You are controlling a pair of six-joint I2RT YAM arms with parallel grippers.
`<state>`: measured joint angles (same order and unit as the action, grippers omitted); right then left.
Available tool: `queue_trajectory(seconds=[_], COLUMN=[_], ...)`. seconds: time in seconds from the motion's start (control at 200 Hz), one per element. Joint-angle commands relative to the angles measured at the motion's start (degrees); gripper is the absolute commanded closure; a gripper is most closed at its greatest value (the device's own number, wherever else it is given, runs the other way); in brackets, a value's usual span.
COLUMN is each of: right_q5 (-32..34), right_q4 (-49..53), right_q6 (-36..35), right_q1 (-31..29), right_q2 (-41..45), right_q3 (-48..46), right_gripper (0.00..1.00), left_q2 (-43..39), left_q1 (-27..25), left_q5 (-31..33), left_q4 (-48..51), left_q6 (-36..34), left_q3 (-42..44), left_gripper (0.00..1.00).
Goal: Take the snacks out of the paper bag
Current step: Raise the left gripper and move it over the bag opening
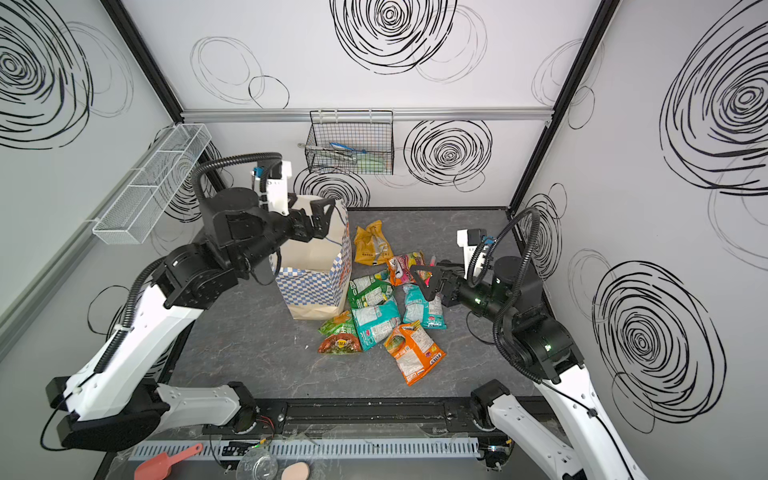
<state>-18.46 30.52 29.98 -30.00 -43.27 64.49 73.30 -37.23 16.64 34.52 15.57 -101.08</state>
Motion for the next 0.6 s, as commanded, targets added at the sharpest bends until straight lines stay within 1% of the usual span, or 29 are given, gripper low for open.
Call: queue_trajectory(seconds=[0.0,0.04,0.115,0.24,0.33,0.48,0.595], right_q5=[4.12,6.65,9.85,11.17,12.83,15.44,15.73], right_q4=[-1.61,-1.09,-0.4,-0.83,-0.28,0.16,-0.22], right_q6=[-1.31,-1.53,-1.6,-1.5,-1.17,-0.89,-0.23], right_q1=[-5.44,-8.6,-13.93,-20.09,-23.25,-26.99,-27.65], right_q2=[-1.16,-1.91,-3.46,-5.85,-7.54,-9.05,-9.11], right_q3=[2.06,2.45,2.79,2.44,2.38,2.16,1.6], right_gripper=[0.03,0.03,0.03,0.03,0.03,0.03,0.03], left_q2=[0.99,1.55,3.51,7.64,9.42,12.61,14.99], left_q1=[6.2,8.66,12.53,16.49,18.26,19.19,20.1], left_q5=[-4.57,-5.31,-6.0,-5.34,-4.28,-1.15,-2.28], left_q4=[4.24,4.68,6.45,9.5,9.75,10.01,9.91], left_q6=[-1.83,-2.24,-3.32,-5.58,-6.67,-8.6,-9.53], left_q3=[-2.22,-2.13,-2.62,-3.38,-2.03,0.54,2.2], left_gripper=[0.01,0.04,0.04,0.04,0.04,0.03,0.03])
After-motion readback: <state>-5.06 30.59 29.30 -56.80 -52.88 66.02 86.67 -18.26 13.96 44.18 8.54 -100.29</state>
